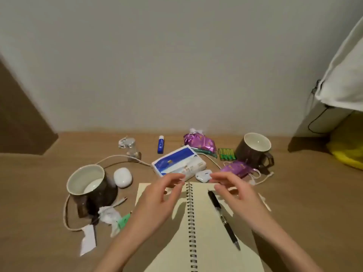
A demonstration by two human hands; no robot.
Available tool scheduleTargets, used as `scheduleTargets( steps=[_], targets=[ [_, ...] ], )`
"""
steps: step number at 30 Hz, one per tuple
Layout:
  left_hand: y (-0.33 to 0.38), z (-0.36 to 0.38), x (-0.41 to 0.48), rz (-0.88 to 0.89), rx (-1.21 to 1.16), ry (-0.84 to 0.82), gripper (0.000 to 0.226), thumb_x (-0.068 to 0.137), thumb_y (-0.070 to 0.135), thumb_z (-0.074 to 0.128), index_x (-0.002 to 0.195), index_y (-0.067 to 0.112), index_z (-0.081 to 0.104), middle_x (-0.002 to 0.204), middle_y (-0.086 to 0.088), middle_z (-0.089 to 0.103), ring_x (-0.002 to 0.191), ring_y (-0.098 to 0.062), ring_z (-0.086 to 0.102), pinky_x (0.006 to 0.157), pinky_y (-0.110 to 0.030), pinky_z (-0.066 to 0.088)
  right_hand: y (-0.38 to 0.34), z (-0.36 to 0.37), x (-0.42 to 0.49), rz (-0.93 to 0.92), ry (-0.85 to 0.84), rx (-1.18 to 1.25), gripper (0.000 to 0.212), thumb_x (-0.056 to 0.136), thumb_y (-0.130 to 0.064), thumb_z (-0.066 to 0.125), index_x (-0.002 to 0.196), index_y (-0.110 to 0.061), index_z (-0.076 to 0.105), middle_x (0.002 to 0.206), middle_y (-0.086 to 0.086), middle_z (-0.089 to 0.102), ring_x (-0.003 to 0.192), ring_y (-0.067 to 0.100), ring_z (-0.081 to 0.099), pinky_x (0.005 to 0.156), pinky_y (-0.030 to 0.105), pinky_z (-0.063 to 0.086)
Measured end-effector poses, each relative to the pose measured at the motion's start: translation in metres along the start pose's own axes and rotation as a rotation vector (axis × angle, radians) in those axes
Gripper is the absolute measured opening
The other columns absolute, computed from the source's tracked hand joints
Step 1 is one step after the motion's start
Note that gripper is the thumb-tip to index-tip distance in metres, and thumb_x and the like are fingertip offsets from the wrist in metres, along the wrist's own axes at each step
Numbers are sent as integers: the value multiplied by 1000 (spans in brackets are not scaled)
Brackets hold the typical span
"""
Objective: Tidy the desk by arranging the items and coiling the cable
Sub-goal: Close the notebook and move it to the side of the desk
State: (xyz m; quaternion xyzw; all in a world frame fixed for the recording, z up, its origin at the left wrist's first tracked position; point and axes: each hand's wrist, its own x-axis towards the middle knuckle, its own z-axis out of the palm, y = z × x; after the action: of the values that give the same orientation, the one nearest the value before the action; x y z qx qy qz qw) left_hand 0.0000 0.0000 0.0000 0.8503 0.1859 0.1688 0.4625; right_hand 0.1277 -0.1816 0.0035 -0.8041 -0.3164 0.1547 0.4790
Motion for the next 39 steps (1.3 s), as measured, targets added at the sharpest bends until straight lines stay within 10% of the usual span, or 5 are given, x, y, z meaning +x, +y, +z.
scheduleTargets(
  steps=[10, 22, 30, 39],
  targets=[
    [-56, 61, -12, 201, 545, -71, 48, 89, 58, 36, 134, 40, 41, 140, 20, 37, 131, -2, 30, 109, -32, 28, 63, 27, -4, -125, 30, -476, 35, 88, -35, 63, 122, -36, 55, 113, -19, 56, 97, 0, 51, 84, 23, 46],
    [-66, 71, -18, 250, 591, -32, 44, 95, 48, 33, 137, 37, 41, 141, 15, 40, 130, -8, 35, 109, -34, 30, 80, 11, -13, -508, 286, -807, 28, 89, -25, 62, 117, -24, 64, 123, -4, 61, 116, 19, 49, 95, 39, 45],
    [-66, 70, -22, 274, 571, -50, 44, 97, 45, 31, 139, 35, 38, 143, 14, 40, 132, -7, 33, 112, -32, 27, 104, -3, 20, -436, 148, -1042, 40, 98, -38, 43, 138, -41, 43, 152, -4, 35, 141, 24, 26, 116, 45, 16],
    [-71, 48, -42, 353, 580, -55, 42, 98, 43, 32, 139, 38, 38, 140, 21, 44, 126, 0, 40, 102, -23, 35, 100, 2, 43, -410, 139, -1131, 50, 87, -26, 67, 133, -38, 49, 143, 2, 48, 132, 27, 43, 107, 44, 37]
  ],
)
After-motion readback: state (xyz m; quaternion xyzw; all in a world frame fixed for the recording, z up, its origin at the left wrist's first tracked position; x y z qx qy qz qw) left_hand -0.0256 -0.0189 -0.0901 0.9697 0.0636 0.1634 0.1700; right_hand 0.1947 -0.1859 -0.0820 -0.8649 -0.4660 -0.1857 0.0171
